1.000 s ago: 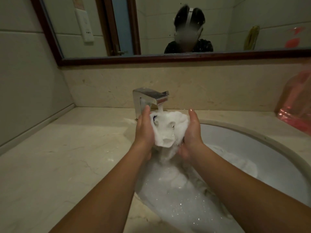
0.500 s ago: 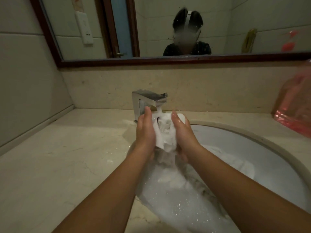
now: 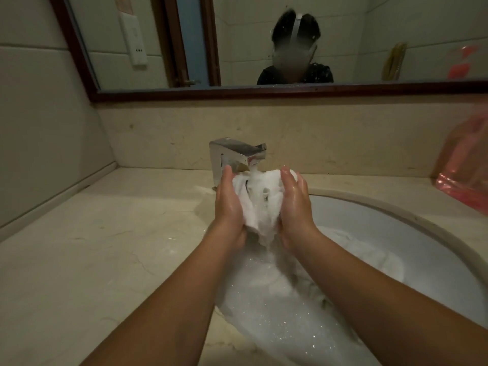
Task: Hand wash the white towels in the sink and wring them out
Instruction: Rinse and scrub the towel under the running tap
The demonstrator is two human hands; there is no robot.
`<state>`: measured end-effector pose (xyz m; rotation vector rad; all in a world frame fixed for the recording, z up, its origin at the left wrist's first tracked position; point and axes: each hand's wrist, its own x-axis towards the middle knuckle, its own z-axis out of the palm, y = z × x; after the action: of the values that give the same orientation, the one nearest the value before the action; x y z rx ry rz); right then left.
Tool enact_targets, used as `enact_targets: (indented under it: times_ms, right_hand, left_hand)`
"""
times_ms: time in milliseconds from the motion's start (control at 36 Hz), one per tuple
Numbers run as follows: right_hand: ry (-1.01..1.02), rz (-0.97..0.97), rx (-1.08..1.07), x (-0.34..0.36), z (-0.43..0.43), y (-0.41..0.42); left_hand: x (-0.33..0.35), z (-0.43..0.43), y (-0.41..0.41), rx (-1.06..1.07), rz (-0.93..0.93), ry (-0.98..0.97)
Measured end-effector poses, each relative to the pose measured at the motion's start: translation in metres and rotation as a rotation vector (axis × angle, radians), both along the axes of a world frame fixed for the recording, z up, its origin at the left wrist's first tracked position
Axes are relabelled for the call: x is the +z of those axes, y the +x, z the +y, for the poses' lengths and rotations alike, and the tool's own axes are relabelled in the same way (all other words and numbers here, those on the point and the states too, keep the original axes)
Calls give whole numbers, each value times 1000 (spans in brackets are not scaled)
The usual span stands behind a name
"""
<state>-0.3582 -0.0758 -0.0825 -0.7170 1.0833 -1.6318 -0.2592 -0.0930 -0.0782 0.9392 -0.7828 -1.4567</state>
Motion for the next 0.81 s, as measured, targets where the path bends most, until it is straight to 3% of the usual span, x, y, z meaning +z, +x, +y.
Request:
enact_targets:
  times_ms: [139, 278, 333, 444, 583, 806]
  right_hand:
    - [-28, 45, 21, -5, 0, 5]
    - [-17, 342, 45, -9, 0, 5]
    - [62, 270, 84, -13, -6, 2]
    - [209, -183, 244, -8, 0, -3]
    - [126, -289, 283, -14, 2, -8]
    - [-19, -152, 46, -15, -11, -8]
  left_hand:
    - [2, 7, -1, -42, -84, -23]
    - [-2, 9, -4, 133, -142, -78]
    - [8, 19, -5, 164, -191, -131]
    - [14, 26, -3, 205, -217, -177]
    - [14, 23, 0, 195, -211, -154]
    - [8, 13, -1, 156, -173, -84]
